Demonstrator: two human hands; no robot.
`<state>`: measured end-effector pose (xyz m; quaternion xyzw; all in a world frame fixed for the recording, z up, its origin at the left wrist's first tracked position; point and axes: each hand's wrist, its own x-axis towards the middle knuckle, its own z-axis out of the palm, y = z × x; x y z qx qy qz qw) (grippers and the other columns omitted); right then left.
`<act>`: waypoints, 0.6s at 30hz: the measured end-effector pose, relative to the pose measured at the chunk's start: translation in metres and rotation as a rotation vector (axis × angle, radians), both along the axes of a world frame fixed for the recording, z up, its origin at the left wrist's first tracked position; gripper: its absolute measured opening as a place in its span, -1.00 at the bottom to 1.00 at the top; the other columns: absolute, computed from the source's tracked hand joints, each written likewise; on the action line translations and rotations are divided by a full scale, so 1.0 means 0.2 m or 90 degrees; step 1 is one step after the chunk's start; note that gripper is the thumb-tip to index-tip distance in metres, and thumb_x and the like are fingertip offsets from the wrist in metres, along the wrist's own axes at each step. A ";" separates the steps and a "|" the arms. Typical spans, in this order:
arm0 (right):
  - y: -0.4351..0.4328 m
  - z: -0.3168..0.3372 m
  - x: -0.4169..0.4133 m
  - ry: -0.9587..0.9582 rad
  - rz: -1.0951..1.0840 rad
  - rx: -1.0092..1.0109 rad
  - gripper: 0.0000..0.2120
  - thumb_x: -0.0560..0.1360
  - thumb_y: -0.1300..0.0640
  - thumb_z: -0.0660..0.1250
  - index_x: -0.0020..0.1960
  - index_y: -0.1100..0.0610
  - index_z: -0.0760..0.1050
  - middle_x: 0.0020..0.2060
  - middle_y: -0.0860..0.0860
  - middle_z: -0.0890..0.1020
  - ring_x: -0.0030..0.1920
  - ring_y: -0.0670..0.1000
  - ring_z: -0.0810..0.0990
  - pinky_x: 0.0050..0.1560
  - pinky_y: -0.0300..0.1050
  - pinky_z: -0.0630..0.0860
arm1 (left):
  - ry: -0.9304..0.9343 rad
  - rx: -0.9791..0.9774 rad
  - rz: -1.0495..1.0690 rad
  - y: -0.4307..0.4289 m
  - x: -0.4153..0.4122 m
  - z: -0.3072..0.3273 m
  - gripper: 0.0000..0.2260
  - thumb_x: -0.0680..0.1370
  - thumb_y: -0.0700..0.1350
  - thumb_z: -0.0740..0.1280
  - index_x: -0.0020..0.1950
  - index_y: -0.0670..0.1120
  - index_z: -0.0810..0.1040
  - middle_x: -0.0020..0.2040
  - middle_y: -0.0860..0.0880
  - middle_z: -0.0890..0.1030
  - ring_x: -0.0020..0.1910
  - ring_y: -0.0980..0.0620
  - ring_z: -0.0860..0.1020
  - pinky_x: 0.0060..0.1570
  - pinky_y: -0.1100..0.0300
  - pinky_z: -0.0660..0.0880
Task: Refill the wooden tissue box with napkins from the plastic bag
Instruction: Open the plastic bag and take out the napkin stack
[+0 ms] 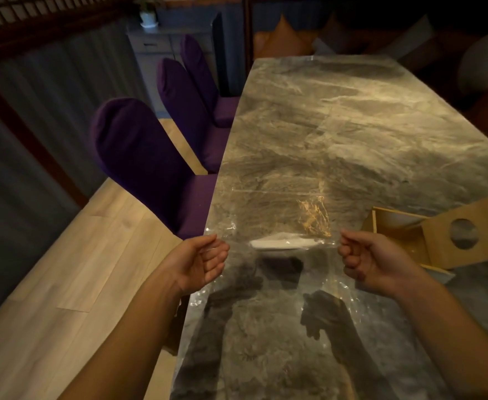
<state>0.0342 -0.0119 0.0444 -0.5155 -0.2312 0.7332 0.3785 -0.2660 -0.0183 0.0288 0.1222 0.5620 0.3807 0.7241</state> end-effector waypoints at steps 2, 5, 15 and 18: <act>0.03 0.03 0.00 0.001 0.001 0.012 -0.73 0.50 0.15 0.23 -0.37 0.15 0.45 -0.60 0.00 0.51 -0.66 -0.12 0.40 -0.68 -0.35 0.29 | -0.011 0.015 -0.004 0.02 0.00 0.03 -0.81 0.53 -0.09 0.28 -0.20 -0.15 0.57 -0.42 -0.04 0.67 -0.48 0.10 0.63 -0.46 0.27 0.58; 0.06 0.08 0.00 0.001 0.006 0.025 -0.74 0.49 0.14 0.23 -0.36 0.14 0.44 -0.61 -0.01 0.51 -0.67 -0.13 0.38 -0.67 -0.35 0.28 | -0.031 0.048 -0.003 0.05 -0.02 0.06 -0.80 0.53 -0.10 0.27 -0.21 -0.15 0.59 -0.30 -0.07 0.71 -0.37 0.06 0.67 -0.34 0.21 0.62; 0.03 0.04 0.04 0.016 0.022 0.103 -0.81 0.32 0.12 0.28 -0.46 0.12 0.50 -0.55 0.01 0.55 -0.59 -0.10 0.45 -0.59 -0.31 0.38 | -0.032 0.213 -0.027 0.02 -0.05 0.03 -0.70 0.47 -0.14 0.26 0.07 -0.31 0.59 0.12 -0.15 0.63 0.16 -0.08 0.54 0.10 0.03 0.49; -0.07 -0.09 0.10 -0.008 0.057 0.133 -0.85 0.32 0.19 0.28 -0.24 0.26 0.56 -0.42 0.08 0.64 -0.48 -0.06 0.56 -0.52 -0.25 0.46 | -0.046 0.224 -0.073 -0.09 -0.11 -0.12 -0.56 0.43 -0.16 0.28 0.26 -0.33 0.44 0.20 -0.13 0.61 0.27 -0.11 0.48 0.29 -0.06 0.37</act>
